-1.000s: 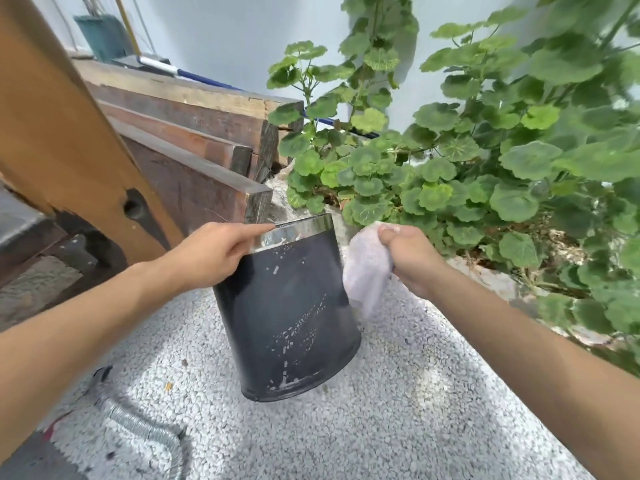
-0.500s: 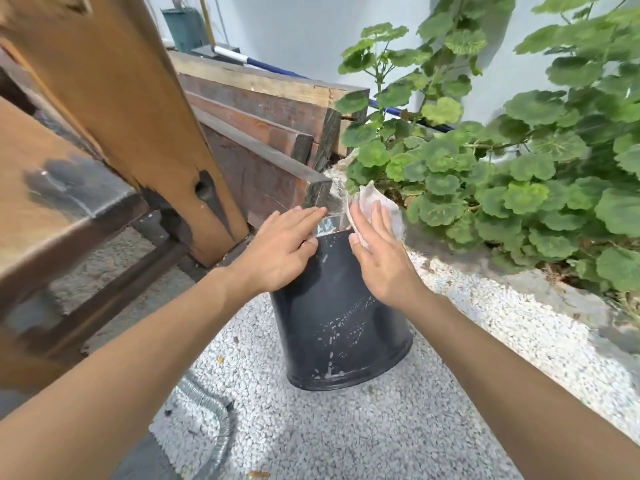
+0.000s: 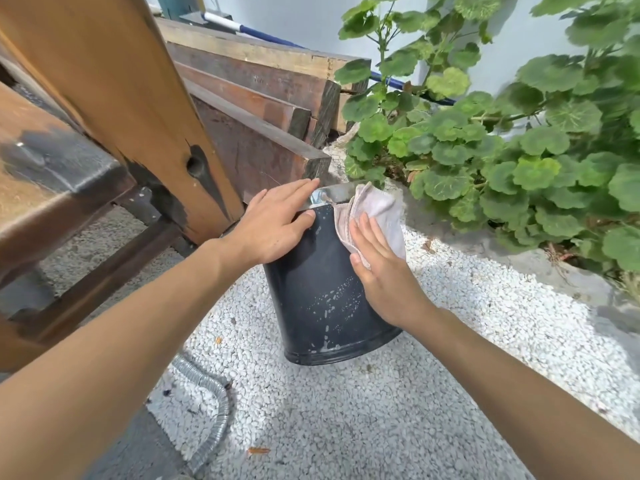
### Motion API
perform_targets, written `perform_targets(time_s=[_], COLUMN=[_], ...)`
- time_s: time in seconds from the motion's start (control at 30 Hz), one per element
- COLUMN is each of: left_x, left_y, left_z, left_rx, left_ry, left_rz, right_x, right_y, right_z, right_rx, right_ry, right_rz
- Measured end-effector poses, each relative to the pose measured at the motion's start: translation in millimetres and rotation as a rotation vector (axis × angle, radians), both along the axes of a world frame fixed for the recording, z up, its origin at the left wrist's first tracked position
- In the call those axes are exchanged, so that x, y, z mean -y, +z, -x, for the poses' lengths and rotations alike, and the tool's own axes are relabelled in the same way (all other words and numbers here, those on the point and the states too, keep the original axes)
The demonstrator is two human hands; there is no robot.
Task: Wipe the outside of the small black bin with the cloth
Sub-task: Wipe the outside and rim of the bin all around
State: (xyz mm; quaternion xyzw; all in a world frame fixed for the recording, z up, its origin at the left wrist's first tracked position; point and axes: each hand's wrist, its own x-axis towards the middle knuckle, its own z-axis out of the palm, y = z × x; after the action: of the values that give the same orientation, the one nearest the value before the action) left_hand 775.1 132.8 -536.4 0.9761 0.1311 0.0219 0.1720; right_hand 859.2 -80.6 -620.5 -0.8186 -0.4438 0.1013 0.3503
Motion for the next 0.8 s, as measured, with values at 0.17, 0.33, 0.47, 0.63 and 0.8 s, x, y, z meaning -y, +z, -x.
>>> perform_targets(time_s=[0.17, 0.33, 0.47, 0.63, 0.8], left_x=[-6.6, -14.0, -18.2, -16.6, -12.8], left_y=[-0.8, -1.4, -3.1, -4.5, -5.2], left_z=[2.1, 9.5, 11.3, 9.6, 9.9], left_rx=[0.003, -0.020, -0.029, -0.010, -0.007], left_ry=[0.001, 0.031, 0.051, 0.043, 0.055], left_rz=[-0.015, 0.013, 0.032, 0.050, 0.071], right_x=[16.4, 35.5, 54.2, 85.9, 106.1], right_y=[-11.9, -24.6, -35.3, -49.3, -42.0], right_z=[20.1, 39.5, 52.3, 67.7, 84.5], right_rx=[0.042, 0.022, 0.036, -0.020, -0.207], right_ry=[0.045, 0.096, 0.127, 0.206, 0.171], right_rz=[0.050, 0.083, 0.109, 0.191, 0.260])
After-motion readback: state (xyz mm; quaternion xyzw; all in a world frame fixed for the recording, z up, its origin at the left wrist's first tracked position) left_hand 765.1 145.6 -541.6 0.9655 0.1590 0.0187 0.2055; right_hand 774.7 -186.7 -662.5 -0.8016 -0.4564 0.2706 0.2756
